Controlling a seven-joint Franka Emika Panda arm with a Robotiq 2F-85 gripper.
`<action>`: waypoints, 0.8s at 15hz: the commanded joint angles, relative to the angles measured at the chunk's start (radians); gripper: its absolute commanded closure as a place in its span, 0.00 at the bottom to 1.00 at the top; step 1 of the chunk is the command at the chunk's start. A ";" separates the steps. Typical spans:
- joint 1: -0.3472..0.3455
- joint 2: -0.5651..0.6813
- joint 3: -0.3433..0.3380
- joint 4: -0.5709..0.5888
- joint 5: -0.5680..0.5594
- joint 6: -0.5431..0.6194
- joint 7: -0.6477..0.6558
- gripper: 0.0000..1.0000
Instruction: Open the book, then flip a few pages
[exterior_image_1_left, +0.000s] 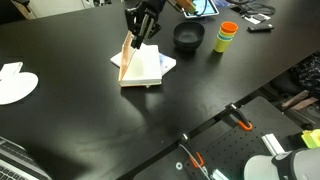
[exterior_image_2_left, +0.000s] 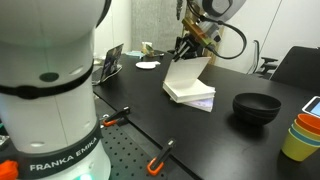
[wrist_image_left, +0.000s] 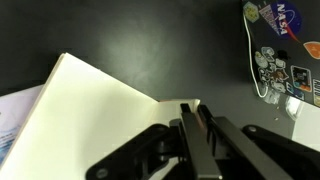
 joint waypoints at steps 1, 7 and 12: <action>0.059 -0.019 0.026 -0.003 0.002 0.065 0.026 0.87; 0.154 -0.009 0.059 0.028 -0.105 0.226 0.159 0.85; 0.200 0.016 0.076 0.068 -0.242 0.320 0.305 0.56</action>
